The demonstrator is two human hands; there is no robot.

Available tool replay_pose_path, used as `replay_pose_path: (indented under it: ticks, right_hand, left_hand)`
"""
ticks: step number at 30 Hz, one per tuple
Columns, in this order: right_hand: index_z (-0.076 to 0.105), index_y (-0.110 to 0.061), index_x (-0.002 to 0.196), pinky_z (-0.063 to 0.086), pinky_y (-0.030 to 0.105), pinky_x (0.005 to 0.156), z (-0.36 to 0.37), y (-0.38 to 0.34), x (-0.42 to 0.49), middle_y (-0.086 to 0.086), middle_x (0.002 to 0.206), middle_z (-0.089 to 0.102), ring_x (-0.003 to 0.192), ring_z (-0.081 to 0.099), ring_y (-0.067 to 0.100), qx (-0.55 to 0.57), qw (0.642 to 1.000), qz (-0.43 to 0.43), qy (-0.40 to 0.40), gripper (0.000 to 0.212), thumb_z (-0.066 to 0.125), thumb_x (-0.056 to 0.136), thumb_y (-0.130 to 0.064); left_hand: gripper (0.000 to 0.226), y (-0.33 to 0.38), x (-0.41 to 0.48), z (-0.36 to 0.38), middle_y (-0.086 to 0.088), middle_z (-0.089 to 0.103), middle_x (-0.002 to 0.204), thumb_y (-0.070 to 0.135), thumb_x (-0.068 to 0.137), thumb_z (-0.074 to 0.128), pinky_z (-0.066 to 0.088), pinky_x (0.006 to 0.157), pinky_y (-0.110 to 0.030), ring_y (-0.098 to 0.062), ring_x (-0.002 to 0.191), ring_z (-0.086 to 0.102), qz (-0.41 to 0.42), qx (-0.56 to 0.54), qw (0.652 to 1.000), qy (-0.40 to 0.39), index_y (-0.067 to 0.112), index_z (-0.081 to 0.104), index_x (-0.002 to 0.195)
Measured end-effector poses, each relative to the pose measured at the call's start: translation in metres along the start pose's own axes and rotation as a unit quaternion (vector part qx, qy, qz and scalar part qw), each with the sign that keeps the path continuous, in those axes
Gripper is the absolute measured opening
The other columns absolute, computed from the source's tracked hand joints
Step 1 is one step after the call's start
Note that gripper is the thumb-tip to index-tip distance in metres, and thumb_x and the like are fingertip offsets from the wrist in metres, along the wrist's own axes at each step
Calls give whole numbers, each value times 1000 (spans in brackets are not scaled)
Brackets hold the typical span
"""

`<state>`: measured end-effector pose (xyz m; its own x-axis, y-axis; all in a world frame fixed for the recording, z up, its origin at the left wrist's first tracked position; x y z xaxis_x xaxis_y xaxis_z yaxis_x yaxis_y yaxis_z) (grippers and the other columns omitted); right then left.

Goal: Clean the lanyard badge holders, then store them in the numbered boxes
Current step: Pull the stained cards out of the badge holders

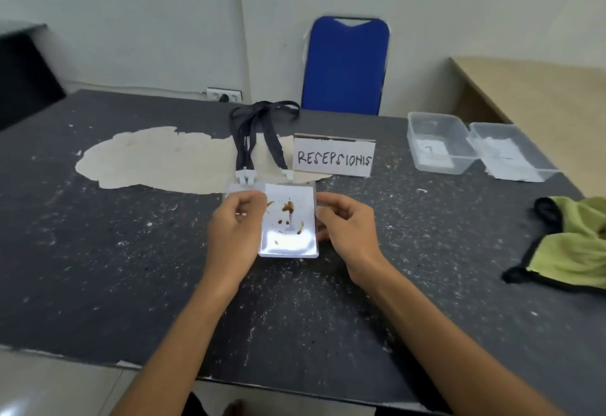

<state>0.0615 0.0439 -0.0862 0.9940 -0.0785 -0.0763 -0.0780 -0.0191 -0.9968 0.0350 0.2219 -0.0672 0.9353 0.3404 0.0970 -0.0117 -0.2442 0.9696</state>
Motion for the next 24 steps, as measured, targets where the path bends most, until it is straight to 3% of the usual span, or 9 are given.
replay_pose_path:
  ticks: [3,5,8,11,13,17,20,24]
  right_hand:
    - [69,-17,103,58,32,63,-15,5,-9,10,90,73,83,70,29,7,1000,10,12,23,55,92,-2]
    - [69,-18,100,57,32,64,-25,7,-16,8,89,74,83,70,27,11,1000,13,17,23,55,92,-1]
    - [69,-17,101,59,39,70,-40,5,-24,7,89,74,85,70,28,4,1000,13,17,22,55,92,-2]
    - [69,-18,98,59,45,73,-54,3,-29,7,88,74,84,71,26,-12,999,12,31,21,55,92,-3]
    - [69,-20,95,59,44,72,-63,2,-31,5,87,74,82,71,24,-24,999,10,44,22,55,93,-4]
    - [69,-17,102,59,38,68,-79,0,-33,4,88,74,82,71,22,-53,997,23,53,19,55,94,-7]
    - [68,-17,101,56,29,60,-88,1,-35,5,87,74,77,70,19,-69,996,34,55,18,54,94,-8]
    - [68,-16,103,59,30,66,-95,1,-36,7,88,73,71,67,17,-86,994,39,52,18,56,93,-7]
  left_hand:
    - [15,-8,-14,15,0,69,99,34,94,54,54,88,-43,-17,95,65,-73,-72,994,-27,24,62,101]
    - [17,-12,-24,29,-6,72,101,32,95,53,54,87,-46,-22,97,68,-138,-181,972,-59,19,61,105]
    - [23,-15,-35,53,-11,72,105,36,96,49,54,80,-43,-25,97,67,-225,-328,909,-126,16,59,103]
    - [49,-18,-41,75,-15,68,115,52,94,43,49,88,-50,-31,108,63,-306,-427,825,-208,12,58,119]
    - [64,-18,-43,88,-19,63,124,60,93,36,47,91,-54,-36,115,59,-327,-452,789,-259,10,56,128]
    - [77,-13,-47,106,-23,57,132,67,91,26,40,99,-56,-39,122,54,-335,-440,762,-337,9,54,133]
    - [81,-9,-45,115,-24,56,133,70,89,26,34,105,-58,-41,124,51,-345,-447,748,-347,9,56,132]
    - [83,-9,-42,129,-24,55,133,72,88,28,33,106,-59,-42,124,51,-352,-461,735,-352,8,54,134]
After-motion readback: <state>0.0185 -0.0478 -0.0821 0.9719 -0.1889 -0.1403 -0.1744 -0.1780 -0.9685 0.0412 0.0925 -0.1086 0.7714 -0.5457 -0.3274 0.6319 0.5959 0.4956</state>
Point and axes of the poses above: each hand's wrist, its own x-axis towards the middle knuckle, its own z-axis out of the palm, y = z × x, the point moved 6 cm from there along x, towards the middle knuckle
